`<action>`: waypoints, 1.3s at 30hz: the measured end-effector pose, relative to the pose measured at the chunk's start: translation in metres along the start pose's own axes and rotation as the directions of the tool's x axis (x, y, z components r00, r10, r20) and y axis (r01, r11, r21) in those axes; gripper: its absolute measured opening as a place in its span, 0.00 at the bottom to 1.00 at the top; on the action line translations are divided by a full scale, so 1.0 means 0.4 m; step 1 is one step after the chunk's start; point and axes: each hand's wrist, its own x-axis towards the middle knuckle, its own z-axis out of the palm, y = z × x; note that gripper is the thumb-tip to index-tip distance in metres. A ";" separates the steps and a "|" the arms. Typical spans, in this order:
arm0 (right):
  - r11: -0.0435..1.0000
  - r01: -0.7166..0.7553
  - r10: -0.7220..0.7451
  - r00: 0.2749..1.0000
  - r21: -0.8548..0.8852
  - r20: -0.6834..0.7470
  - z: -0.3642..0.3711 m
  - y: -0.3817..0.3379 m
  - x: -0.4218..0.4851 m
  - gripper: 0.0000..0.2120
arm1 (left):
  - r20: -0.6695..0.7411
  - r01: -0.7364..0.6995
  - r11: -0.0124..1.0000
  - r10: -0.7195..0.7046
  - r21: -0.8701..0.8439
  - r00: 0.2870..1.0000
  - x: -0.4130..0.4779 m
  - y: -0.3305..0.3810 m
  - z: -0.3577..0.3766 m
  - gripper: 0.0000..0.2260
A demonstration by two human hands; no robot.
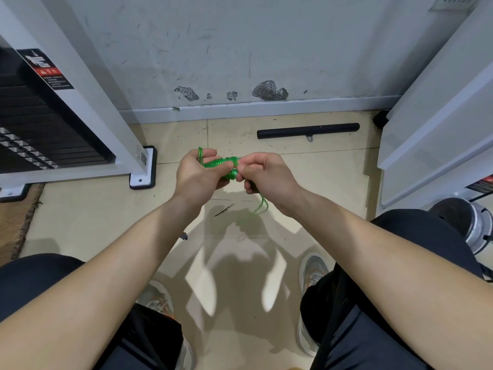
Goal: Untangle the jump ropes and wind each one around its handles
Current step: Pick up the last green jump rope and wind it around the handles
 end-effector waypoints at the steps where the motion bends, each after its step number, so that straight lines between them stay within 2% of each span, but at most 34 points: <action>1: 1.000 0.016 -0.017 1.000 -0.023 -0.004 0.001 0.000 -0.001 0.05 | 0.014 0.043 0.997 -0.042 -0.060 0.999 -0.001 0.002 -0.001 0.20; 5: 0.993 0.066 -0.066 0.998 -0.093 0.002 0.004 -0.002 -0.007 0.08 | 0.061 0.165 0.960 -0.155 -0.225 0.986 -0.001 0.003 -0.010 0.15; 7: 0.989 0.090 -0.087 0.996 -0.120 0.024 0.007 -0.003 -0.012 0.09 | 0.085 0.198 0.941 -0.182 -0.276 0.980 0.003 0.003 -0.017 0.18; 9: 0.980 0.121 -0.114 0.992 -0.159 0.057 0.009 -0.006 -0.019 0.11 | 0.073 0.200 0.940 -0.187 -0.276 0.980 0.007 -0.001 -0.021 0.25; 12: 0.958 0.181 -0.164 0.982 -0.221 0.091 0.016 -0.011 -0.028 0.13 | 0.008 0.184 0.941 -0.189 -0.283 0.982 0.005 -0.007 -0.020 0.24; 16: 0.951 0.207 -0.203 0.978 -0.230 0.040 0.033 -0.005 -0.040 0.05 | -0.017 0.155 0.904 -0.176 -0.397 0.984 0.004 0.008 -0.023 0.28; 18: 0.946 0.201 -0.203 0.979 -0.256 0.019 0.037 0.000 -0.043 0.05 | -0.005 0.164 0.879 -0.186 -0.448 0.983 0.008 0.016 -0.029 0.30; 21: 0.959 0.155 -0.158 0.987 -0.239 0.005 0.030 0.007 -0.034 0.08 | 0.035 0.196 0.864 -0.203 -0.464 0.979 0.002 0.029 -0.030 0.26; 25: 0.948 0.141 -0.123 0.989 -0.286 0.080 0.005 0.002 -0.013 0.08 | 0.099 0.265 0.851 -0.247 -0.453 0.964 0.003 0.051 -0.038 0.10; 27: 0.925 0.146 -0.108 0.986 -0.352 0.126 -0.016 -0.011 0.000 0.08 | 0.181 0.302 0.848 -0.246 -0.435 0.952 0.005 0.065 -0.051 0.08; 30: 0.875 0.151 -0.091 0.984 -0.459 0.150 -0.051 -0.032 0.012 0.09 | 0.339 0.301 0.891 -0.183 -0.340 0.923 0.007 0.082 -0.072 0.16; 33: 0.801 0.155 -0.086 0.986 -0.578 0.145 -0.074 -0.043 0.014 0.17 | 0.390 0.200 0.971 -0.134 -0.134 0.911 0.005 0.098 -0.089 0.15; 36: 0.820 0.124 -0.035 0.985 -0.558 0.168 -0.080 -0.046 0.015 0.12 | 0.391 0.068 0.996 -0.085 0.058 0.917 0.002 0.102 -0.092 0.13; 39: 0.874 0.065 0.011 0.988 -0.481 0.154 -0.077 -0.047 0.013 0.10 | 0.409 -0.052 0.979 -0.033 0.196 0.912 -0.006 0.097 -0.083 0.17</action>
